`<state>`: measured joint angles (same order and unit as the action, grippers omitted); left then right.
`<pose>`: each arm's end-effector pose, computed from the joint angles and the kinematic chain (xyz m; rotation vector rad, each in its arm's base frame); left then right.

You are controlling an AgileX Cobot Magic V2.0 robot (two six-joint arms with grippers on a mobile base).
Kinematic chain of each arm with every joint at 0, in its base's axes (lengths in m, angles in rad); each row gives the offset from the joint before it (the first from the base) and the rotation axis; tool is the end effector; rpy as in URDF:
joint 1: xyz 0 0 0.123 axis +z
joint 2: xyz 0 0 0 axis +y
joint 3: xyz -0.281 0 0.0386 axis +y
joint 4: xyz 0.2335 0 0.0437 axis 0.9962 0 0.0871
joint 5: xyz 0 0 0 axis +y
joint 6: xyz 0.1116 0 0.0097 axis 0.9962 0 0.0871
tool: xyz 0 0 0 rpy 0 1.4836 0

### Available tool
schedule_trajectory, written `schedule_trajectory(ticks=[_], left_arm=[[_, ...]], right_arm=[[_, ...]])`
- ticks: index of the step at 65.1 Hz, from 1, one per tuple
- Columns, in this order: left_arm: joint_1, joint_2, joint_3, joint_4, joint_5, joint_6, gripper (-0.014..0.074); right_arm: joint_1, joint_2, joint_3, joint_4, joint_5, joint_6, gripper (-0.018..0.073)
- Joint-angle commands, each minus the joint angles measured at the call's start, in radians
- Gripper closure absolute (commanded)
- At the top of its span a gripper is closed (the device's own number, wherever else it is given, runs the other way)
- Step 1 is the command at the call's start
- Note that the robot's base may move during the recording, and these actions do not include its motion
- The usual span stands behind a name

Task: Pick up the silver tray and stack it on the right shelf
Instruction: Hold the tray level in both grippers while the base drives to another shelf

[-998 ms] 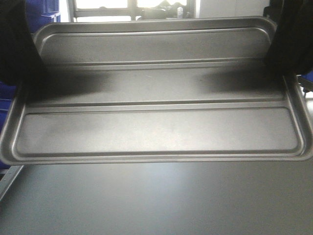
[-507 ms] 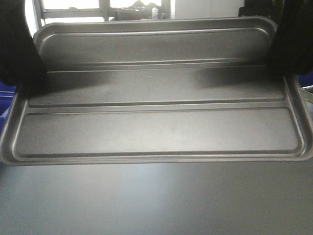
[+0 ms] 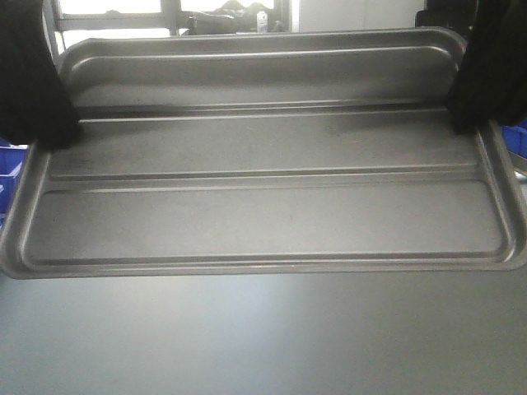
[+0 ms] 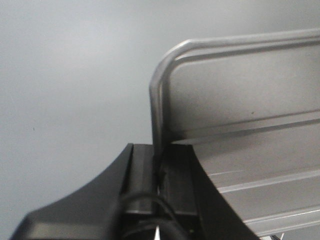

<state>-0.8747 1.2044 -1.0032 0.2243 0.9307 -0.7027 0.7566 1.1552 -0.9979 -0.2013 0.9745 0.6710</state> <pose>0.1624 -0.1632 0.3007 0.3351 2.5853 -0.2985 0.1696 0.1346 0.3072 -0.2005 2.5991 0.2648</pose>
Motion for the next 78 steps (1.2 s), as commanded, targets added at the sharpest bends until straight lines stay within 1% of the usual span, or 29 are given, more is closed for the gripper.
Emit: schedule_trajectory(ticks=[1,78], left_arm=[[-0.008,-0.018,-0.031,0.035,0.005,0.020,0.0689],[-0.008,-0.018,-0.031,0.029,0.006,0.020,0.0689]], right_arm=[[-0.003,-0.023,-0.025,-0.049,-0.037,-0.020,0.0501],[-0.003,-0.022,-0.025,-0.049,-0.034,-0.020,0.0501]])
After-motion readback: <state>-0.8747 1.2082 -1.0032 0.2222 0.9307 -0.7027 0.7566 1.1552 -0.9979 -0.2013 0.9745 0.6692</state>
